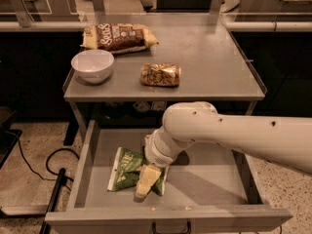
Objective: Pick green jalapeno chip bag from top drawer and place on counter
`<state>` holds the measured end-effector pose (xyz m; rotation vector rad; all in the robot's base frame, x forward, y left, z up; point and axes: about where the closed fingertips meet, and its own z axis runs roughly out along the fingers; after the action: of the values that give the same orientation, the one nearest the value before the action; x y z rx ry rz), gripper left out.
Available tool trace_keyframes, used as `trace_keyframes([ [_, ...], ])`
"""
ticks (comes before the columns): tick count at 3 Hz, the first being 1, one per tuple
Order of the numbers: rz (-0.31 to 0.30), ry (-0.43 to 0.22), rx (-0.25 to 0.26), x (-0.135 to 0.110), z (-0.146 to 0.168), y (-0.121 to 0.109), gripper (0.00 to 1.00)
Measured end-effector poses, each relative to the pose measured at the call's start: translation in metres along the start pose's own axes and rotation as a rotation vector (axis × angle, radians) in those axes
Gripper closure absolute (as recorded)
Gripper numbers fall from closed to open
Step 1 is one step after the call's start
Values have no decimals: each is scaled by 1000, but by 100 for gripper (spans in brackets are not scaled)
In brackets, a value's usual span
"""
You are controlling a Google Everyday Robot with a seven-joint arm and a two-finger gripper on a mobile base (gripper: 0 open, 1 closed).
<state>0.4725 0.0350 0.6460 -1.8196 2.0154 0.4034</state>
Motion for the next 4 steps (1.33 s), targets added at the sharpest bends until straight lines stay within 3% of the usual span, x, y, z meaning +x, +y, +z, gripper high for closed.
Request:
trace_keyframes([
  [1, 2, -15, -28, 15, 30, -5, 0],
  [2, 2, -15, -28, 15, 30, -5, 0],
  [3, 2, -15, -29, 15, 30, -5, 11],
  [4, 2, -15, -29, 15, 30, -5, 36],
])
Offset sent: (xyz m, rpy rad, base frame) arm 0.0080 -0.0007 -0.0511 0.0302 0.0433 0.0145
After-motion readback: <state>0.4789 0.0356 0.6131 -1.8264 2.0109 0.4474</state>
